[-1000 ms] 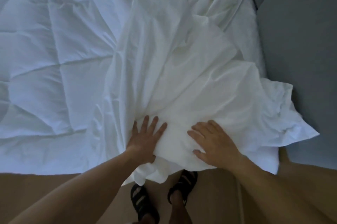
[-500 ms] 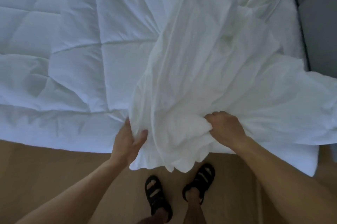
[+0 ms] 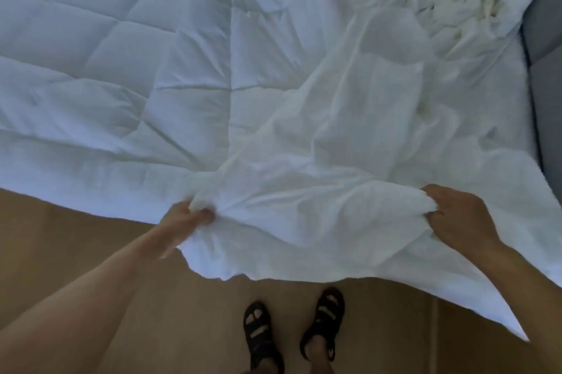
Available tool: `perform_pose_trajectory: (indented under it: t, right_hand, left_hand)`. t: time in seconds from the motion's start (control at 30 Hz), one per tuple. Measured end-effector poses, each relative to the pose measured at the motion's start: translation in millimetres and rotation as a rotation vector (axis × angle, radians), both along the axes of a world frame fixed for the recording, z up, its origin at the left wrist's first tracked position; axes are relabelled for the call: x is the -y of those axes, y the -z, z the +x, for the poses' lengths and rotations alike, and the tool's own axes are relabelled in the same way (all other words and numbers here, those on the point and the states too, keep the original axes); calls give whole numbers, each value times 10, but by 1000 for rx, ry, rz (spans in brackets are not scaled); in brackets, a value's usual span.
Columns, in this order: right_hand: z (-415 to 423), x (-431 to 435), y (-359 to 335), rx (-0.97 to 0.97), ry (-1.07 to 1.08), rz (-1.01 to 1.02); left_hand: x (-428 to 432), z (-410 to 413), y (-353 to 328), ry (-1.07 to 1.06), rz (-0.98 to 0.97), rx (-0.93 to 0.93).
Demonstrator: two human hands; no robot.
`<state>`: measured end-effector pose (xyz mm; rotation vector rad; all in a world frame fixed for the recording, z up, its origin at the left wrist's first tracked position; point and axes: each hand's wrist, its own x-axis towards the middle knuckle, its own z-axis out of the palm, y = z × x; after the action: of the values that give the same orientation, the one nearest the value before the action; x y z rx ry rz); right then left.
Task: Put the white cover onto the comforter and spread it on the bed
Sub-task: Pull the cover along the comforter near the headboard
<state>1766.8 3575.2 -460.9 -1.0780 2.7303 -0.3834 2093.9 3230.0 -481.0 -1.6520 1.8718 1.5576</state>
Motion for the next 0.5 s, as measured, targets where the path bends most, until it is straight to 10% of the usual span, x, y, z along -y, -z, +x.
perform_pose_trajectory:
  t: [0.23,0.5]
  right_hand:
    - [30,11,165,8,117,182]
    - [604,996,514,228,-324,657]
  left_hand:
    - [1431,262,-472,-301,-619,-5]
    - [1197,153,133,-168,-299,-103]
